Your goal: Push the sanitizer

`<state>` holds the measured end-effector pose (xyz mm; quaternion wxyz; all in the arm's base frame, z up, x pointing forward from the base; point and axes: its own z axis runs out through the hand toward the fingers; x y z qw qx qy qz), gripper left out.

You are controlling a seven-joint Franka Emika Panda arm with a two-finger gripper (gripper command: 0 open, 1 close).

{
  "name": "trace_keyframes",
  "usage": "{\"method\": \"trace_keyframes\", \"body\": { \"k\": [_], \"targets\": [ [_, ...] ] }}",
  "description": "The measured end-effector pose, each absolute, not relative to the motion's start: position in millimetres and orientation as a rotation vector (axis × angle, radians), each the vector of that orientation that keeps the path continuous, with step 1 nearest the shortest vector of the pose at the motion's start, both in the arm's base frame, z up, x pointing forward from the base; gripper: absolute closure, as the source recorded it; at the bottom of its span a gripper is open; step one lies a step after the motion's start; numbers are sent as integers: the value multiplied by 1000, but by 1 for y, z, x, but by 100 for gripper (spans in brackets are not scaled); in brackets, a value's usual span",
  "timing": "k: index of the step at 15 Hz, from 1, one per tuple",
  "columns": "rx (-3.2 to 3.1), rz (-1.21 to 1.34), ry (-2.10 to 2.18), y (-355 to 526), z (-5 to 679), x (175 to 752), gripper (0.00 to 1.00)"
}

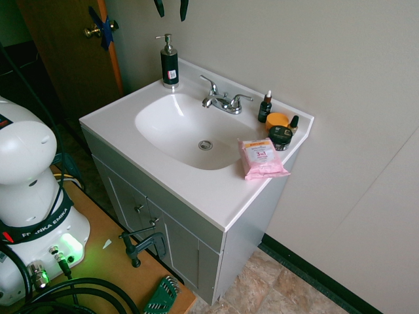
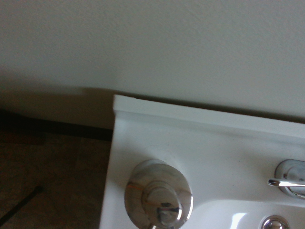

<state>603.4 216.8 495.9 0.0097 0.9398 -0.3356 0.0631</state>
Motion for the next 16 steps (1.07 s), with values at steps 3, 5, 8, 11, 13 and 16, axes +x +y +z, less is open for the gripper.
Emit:
{"method": "trace_keyframes", "body": {
  "k": [3, 5, 8, 11, 13, 16],
  "targets": [
    [2932, 183, -1032, 230, 488, 609, 100],
    [2931, 177, -1029, 234, 484, 611, 100],
    [2928, 168, -1029, 237, 479, 612, 100],
    [2920, 153, -1028, 238, 472, 613, 100],
    [2914, 141, -1028, 239, 465, 614, 100],
    [2908, 129, -1030, 240, 459, 615, 100]
  ]
}}
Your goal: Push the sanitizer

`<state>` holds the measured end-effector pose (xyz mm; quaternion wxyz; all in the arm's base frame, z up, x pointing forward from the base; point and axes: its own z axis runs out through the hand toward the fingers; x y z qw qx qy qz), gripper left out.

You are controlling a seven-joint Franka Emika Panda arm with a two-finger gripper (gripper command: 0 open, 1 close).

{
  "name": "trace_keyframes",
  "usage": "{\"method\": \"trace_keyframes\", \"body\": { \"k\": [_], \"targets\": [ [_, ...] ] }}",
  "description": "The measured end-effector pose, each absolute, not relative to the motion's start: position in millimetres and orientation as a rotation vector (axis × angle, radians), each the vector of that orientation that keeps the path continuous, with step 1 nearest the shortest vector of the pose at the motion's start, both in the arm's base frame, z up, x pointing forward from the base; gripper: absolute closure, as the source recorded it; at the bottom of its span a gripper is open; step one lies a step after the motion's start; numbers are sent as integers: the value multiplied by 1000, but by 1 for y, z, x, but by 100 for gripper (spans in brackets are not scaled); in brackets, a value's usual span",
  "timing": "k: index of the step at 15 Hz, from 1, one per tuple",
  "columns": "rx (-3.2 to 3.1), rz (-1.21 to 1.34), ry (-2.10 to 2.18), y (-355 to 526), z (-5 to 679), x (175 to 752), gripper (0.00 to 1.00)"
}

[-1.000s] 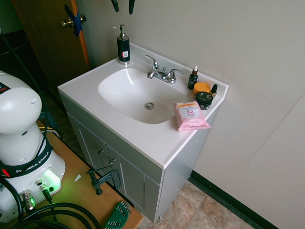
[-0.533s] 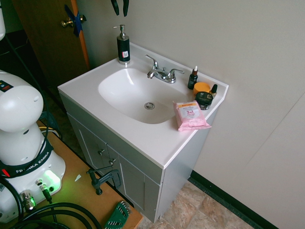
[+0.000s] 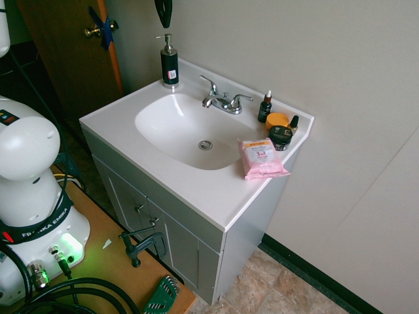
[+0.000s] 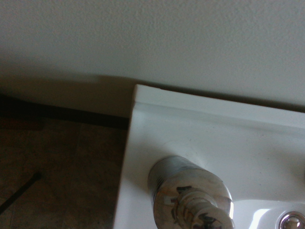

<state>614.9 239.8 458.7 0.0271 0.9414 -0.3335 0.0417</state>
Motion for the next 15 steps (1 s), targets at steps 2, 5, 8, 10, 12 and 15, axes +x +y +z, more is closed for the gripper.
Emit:
{"method": "trace_keyframes", "body": {
  "k": [2, 5, 8, 10, 12, 15],
  "targets": [
    [2903, 122, -1032, 239, 455, 616, 100],
    [2893, 101, -1035, 238, 444, 618, 100],
    [2890, 93, -1031, 240, 440, 616, 100],
    [2889, 91, -1030, 240, 440, 616, 100],
    [2887, 87, -1029, 240, 437, 615, 100],
    [2884, 79, -1027, 240, 433, 616, 100]
  ]
}}
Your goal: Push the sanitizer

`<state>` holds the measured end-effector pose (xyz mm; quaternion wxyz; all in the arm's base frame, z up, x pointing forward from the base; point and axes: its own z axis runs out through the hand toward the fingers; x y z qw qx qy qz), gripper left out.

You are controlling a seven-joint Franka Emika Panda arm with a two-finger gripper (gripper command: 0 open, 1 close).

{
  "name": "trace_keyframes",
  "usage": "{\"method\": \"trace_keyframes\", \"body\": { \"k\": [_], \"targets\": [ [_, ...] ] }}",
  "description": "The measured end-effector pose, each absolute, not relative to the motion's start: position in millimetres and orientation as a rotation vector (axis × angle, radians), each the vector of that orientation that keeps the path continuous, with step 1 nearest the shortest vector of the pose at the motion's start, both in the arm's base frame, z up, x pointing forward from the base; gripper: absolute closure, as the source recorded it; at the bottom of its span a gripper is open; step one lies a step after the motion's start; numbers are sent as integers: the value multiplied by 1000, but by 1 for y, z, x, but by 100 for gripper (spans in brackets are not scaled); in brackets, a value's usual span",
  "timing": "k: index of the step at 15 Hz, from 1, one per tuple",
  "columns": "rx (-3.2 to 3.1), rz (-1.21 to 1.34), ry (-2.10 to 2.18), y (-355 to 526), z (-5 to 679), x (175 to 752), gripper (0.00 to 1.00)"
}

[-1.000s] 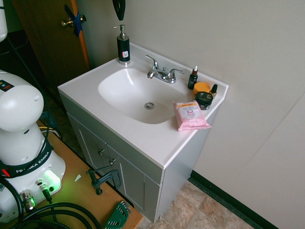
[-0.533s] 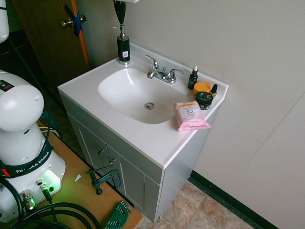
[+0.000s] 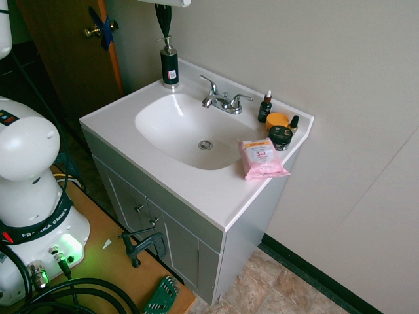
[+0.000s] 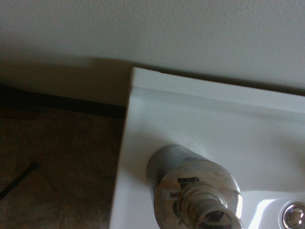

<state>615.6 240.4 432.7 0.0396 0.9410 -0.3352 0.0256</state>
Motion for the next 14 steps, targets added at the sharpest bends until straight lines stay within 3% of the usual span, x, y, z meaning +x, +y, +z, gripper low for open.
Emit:
{"method": "trace_keyframes", "body": {
  "k": [7, 8, 14],
  "targets": [
    [2883, 73, -1031, 240, 428, 618, 100],
    [2888, 78, -1043, 239, 432, 618, 0],
    [2899, 62, -1213, 176, 450, 620, 0]
  ]
}}
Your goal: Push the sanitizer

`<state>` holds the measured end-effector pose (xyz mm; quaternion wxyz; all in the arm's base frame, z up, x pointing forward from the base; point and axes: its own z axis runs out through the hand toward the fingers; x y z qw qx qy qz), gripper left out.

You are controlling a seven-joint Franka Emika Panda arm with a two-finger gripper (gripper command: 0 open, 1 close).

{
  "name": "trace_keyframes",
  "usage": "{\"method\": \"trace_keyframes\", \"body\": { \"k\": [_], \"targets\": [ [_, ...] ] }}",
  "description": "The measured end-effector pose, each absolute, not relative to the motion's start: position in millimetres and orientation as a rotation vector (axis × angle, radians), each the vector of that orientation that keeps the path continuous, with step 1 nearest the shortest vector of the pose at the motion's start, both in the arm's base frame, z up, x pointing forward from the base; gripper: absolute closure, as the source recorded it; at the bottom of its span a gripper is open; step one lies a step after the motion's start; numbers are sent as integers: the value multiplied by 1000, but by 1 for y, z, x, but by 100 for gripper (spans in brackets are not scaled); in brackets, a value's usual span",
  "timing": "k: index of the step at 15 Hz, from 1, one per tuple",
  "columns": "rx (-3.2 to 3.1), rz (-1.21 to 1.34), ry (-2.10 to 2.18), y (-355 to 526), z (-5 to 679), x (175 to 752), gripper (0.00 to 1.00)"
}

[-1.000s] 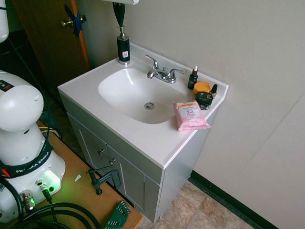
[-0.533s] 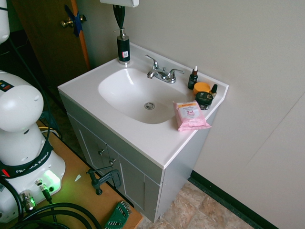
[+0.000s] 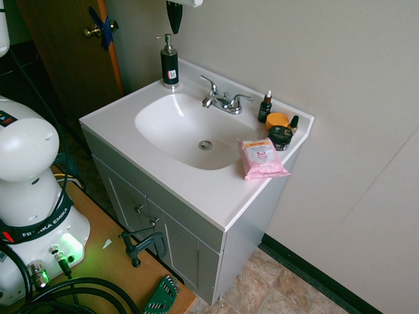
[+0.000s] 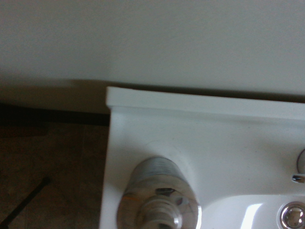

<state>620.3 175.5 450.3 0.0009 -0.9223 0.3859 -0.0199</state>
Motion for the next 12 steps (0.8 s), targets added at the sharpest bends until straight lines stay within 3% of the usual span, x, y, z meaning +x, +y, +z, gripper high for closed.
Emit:
{"method": "trace_keyframes", "body": {
  "k": [12],
  "targets": [
    [-2848, 30, 1360, 37, 389, 520, 0]
  ]
}}
